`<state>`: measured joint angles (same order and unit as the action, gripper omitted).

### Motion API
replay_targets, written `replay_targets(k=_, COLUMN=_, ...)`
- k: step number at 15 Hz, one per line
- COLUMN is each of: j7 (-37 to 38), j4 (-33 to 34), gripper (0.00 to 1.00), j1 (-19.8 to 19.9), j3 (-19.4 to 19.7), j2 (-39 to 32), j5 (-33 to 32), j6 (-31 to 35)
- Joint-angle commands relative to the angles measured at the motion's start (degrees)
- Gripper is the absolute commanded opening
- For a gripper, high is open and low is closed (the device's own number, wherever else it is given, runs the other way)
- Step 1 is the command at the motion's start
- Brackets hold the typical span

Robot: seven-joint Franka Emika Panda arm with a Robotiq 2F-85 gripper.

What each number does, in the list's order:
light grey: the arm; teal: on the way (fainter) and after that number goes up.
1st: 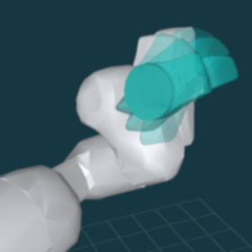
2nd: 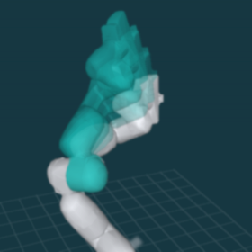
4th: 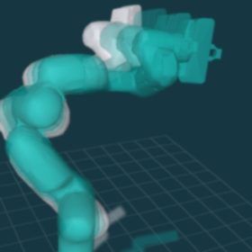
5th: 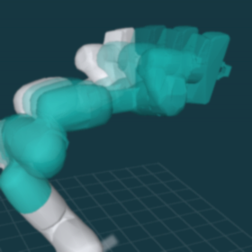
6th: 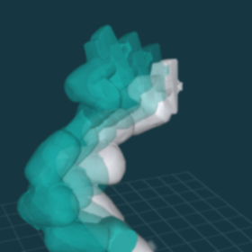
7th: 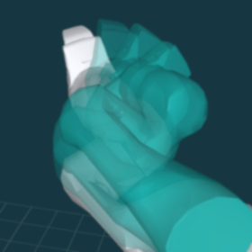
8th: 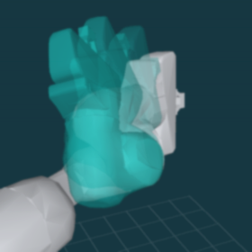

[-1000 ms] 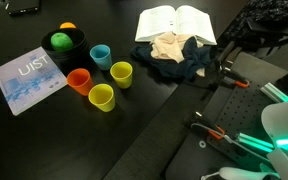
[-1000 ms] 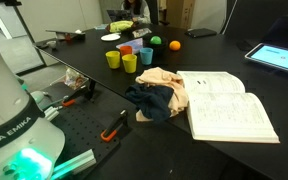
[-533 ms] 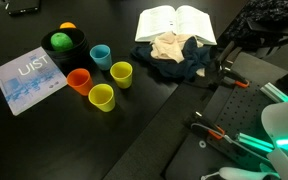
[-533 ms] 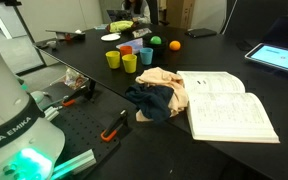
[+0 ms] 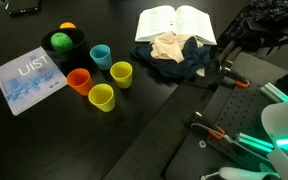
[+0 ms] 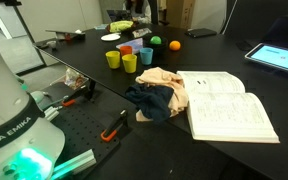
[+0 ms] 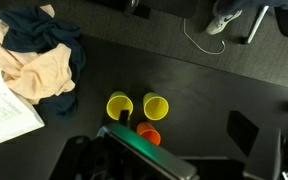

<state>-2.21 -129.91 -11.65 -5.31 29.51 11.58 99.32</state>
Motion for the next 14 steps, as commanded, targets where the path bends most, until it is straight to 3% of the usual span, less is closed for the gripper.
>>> replay_targets(k=1, j7=-2.7, j4=2.6, gripper=1.0, j1=0.1, j3=-0.9, j2=-3.0, j5=-0.3, j6=-2.0)
replay_targets(k=7, j7=-10.2, j4=9.0, gripper=1.0, j1=-1.1, j3=-3.9, j2=-14.1, j5=-5.3, j6=-2.5)
replay_targets(k=14, j7=-11.8, j4=14.0, gripper=1.0, j1=-0.4, j3=-5.5, j2=-24.7, j5=-15.1, j6=-1.6)
